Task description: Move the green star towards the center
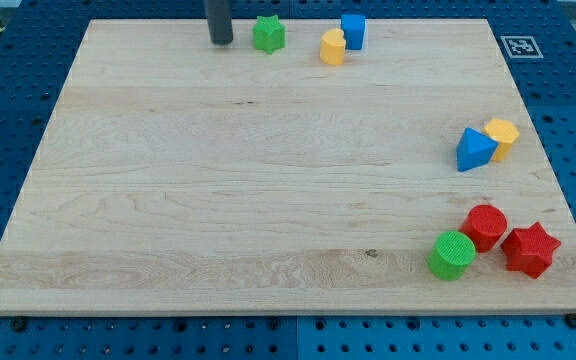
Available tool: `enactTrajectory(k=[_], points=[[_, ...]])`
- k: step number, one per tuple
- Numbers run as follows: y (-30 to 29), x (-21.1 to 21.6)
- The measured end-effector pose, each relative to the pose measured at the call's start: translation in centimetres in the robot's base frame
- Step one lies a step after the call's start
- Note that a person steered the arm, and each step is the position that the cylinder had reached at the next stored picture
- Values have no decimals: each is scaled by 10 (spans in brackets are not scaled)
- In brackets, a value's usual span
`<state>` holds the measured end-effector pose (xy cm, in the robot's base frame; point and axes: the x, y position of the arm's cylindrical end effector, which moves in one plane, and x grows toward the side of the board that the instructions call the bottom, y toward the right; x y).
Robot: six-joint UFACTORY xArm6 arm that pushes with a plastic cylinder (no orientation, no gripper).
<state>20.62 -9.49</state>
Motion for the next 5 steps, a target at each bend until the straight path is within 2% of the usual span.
enactTrajectory(k=[1, 4, 5], points=[[7, -14], [71, -12], [73, -6]])
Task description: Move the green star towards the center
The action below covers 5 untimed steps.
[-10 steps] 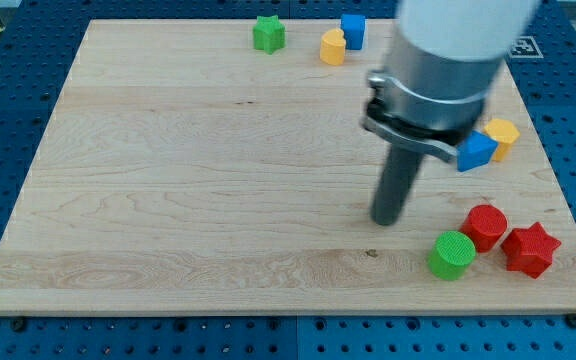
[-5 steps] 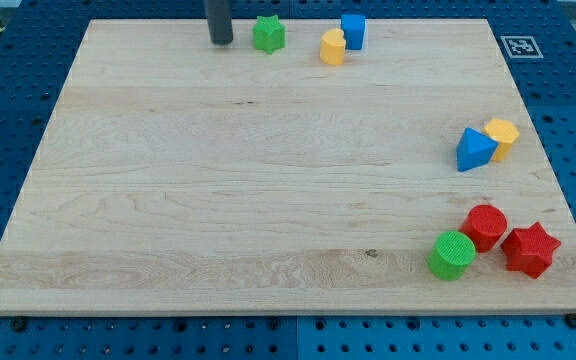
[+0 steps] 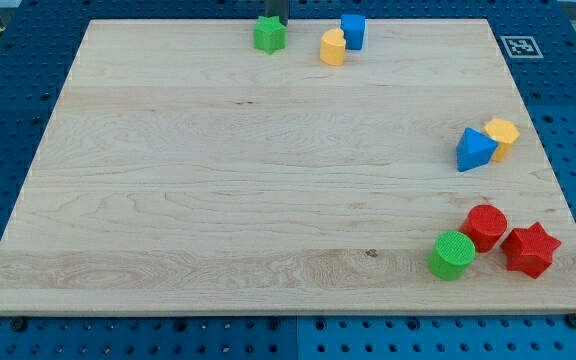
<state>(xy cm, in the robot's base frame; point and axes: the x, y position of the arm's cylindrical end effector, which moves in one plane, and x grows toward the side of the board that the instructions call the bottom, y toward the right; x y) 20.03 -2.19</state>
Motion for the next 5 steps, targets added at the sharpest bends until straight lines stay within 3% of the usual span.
enactTrajectory(k=[3, 5], points=[[-28, 75], [-28, 176]])
